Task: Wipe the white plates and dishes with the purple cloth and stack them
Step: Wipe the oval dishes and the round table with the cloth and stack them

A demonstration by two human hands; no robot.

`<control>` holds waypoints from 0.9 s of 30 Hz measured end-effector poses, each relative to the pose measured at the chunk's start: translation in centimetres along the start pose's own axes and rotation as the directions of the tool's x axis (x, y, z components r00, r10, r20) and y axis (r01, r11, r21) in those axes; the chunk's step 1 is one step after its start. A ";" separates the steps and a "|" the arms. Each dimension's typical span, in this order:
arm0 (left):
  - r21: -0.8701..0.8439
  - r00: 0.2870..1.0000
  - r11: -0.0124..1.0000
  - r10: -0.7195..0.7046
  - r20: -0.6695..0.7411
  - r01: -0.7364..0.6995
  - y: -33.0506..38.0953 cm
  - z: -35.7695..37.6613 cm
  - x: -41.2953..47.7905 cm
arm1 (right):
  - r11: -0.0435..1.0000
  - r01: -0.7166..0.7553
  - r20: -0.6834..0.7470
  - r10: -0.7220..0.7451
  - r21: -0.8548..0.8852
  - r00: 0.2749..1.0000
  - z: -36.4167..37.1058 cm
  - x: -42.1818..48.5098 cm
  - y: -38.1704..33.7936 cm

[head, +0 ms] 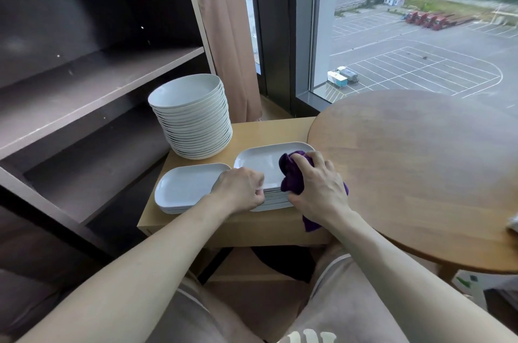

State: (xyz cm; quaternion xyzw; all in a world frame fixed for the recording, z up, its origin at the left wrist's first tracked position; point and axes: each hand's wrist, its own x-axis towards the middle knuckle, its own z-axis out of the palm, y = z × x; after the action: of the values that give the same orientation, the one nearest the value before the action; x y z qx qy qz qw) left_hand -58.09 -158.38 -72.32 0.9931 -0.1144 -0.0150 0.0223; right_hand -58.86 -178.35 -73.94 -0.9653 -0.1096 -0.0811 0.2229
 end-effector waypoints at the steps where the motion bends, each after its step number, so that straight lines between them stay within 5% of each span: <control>1: 0.026 1.000 1.000 0.000 0.025 0.000 0.2 -0.2 0.1 | 1.000 -0.001 -0.002 0.001 0.006 1.000 -0.1 0.0 0.0; 8: 0.258 0.997 0.964 0.071 0.001 -0.069 1.7 0.5 0.1 | 0.999 0.008 -0.029 -0.007 0.038 1.000 -0.1 -0.4 -0.3; 27: 0.436 0.992 0.892 0.129 -0.002 -0.115 1.9 1.1 -1.3 | 0.993 0.078 -0.083 -0.070 0.094 0.994 -0.1 -0.7 -0.9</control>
State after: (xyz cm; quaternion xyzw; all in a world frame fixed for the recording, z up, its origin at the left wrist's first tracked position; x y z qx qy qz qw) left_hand -59.81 -159.95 -73.26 0.9639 -0.1766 0.0275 -0.1975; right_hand -59.77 -177.71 -73.60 -0.9446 -0.1401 -0.1221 0.2704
